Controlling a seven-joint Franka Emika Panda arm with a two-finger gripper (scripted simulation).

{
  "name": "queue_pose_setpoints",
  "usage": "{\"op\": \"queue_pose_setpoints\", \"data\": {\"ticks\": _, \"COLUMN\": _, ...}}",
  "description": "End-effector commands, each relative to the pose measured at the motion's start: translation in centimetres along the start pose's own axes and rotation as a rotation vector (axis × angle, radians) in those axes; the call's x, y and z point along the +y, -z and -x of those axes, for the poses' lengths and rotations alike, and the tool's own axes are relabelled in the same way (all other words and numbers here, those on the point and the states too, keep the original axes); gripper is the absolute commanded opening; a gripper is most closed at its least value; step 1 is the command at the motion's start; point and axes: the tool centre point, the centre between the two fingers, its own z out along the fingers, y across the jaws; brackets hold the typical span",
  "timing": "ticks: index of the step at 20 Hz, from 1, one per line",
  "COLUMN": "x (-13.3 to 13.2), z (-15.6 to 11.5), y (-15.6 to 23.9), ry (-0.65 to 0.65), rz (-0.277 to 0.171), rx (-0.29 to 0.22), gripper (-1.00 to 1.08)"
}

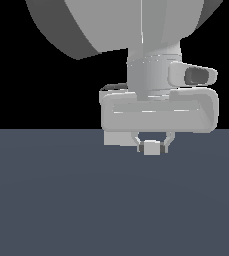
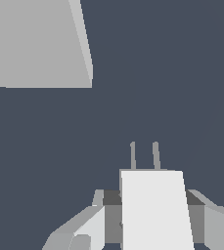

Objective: Plug the charger into the wall socket.

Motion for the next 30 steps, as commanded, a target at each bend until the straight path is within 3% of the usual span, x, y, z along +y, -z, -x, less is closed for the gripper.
{"op": "queue_pose_setpoints", "data": {"ticks": 1, "x": -1.8, "z": -0.5, "y": 0.7, "ry": -0.003, "rz": 0.001, "rx": 0.0, "gripper": -1.0}}
{"op": "queue_pose_setpoints", "data": {"ticks": 14, "x": -8.0, "z": -2.2, "y": 3.2, "ry": -0.008, "rz": 0.005, "rx": -0.001, "gripper": -1.0}}
{"op": "queue_pose_setpoints", "data": {"ticks": 30, "x": -8.7, "z": -2.8, "y": 3.2, "ry": -0.008, "rz": 0.006, "rx": -0.002, "gripper": -1.0}}
